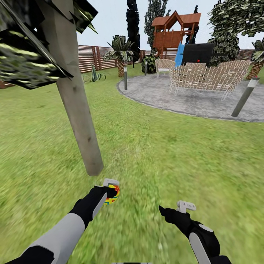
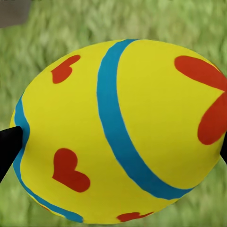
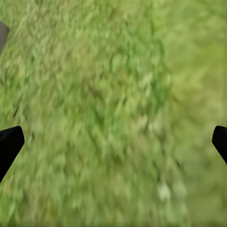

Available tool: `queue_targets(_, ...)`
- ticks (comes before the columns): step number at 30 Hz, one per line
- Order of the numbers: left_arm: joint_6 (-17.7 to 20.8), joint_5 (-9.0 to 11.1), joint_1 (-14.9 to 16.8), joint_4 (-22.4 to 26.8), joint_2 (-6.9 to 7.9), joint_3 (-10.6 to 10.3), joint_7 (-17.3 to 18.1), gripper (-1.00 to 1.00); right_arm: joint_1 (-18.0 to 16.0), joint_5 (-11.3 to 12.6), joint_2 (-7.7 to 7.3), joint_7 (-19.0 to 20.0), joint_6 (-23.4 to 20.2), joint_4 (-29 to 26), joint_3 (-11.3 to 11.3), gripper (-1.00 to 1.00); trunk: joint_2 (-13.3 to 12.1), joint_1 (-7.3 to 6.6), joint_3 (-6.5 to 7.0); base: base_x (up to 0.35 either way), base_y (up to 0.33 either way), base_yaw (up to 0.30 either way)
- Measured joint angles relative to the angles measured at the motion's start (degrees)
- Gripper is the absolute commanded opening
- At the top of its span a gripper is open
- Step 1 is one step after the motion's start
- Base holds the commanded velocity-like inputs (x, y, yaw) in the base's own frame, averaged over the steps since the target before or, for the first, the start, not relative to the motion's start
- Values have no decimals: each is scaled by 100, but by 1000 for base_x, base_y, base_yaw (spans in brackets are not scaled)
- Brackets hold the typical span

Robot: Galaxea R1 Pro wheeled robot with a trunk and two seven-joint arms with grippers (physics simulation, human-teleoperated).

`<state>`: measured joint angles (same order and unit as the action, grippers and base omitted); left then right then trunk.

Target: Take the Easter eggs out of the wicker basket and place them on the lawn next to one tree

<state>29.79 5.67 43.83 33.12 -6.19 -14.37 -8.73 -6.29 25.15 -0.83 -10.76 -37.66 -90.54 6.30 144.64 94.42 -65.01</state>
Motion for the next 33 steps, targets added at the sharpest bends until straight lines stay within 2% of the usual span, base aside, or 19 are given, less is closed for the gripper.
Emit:
queue_targets(12,3,-17,0,-16,-9,0,3,-100,0,0,-1,0,0,-1,0,100,0,-3,0,254,0,0)
queue_targets(18,2,-10,0,-14,-1,0,8,-100,0,0,-2,0,0,-1,0,100,0,0,0,47,0,0)
queue_targets(29,-20,2,-8,41,10,0,20,-100,0,0,1,0,0,-5,0,100,14,29,-243,1,0,0)
queue_targets(33,-156,-14,-20,45,25,0,2,-100,0,0,1,0,0,-9,0,100,20,39,-332,0,0,0)
